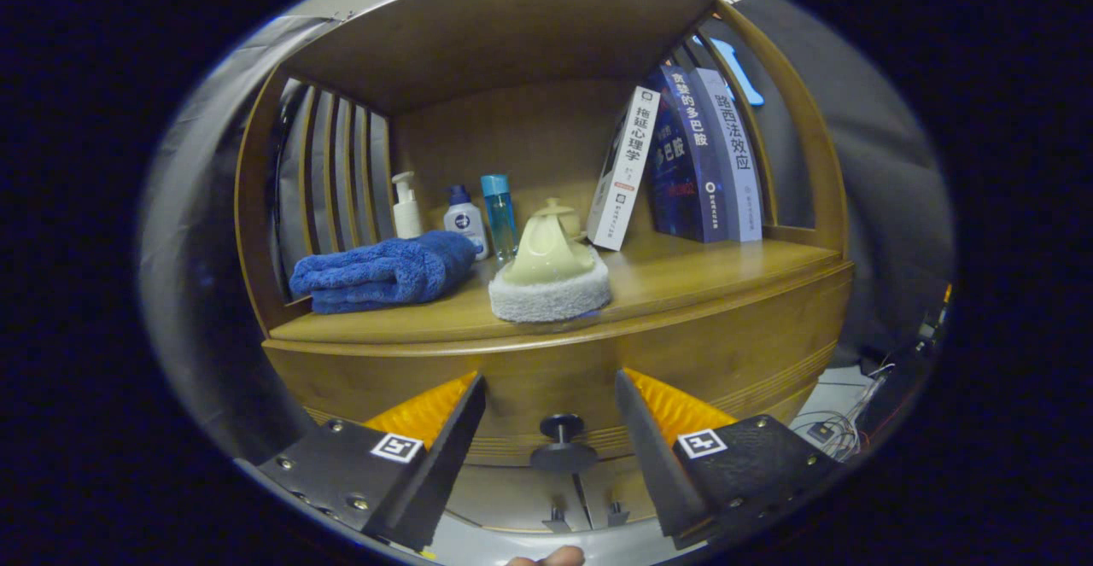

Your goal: Pull open the drawer, take out the items inside it, and place them on the countertop above the cabinet.

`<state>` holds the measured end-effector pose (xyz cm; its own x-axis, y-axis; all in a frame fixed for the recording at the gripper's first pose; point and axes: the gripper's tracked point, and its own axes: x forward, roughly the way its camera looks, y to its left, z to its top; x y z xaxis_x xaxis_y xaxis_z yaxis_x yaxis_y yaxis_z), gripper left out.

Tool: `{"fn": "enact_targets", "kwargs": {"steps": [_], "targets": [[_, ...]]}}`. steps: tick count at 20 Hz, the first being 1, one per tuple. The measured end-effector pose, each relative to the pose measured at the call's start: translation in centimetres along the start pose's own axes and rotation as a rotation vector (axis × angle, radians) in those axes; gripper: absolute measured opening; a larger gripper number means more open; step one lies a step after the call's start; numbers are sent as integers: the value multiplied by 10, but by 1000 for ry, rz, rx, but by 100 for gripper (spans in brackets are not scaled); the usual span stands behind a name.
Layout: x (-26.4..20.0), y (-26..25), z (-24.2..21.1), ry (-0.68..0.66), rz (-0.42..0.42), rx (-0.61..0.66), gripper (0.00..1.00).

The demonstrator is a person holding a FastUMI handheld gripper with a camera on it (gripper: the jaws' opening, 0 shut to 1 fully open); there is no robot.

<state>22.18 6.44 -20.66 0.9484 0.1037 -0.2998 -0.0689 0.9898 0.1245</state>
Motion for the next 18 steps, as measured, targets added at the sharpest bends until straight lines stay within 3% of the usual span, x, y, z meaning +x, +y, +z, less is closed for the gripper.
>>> {"fn": "enact_targets", "kwargs": {"steps": [10, 18], "targets": [[-1, 1, 3, 39, -14, -30, 93], [-38, 13, 54, -59, 22, -31, 93]]}}
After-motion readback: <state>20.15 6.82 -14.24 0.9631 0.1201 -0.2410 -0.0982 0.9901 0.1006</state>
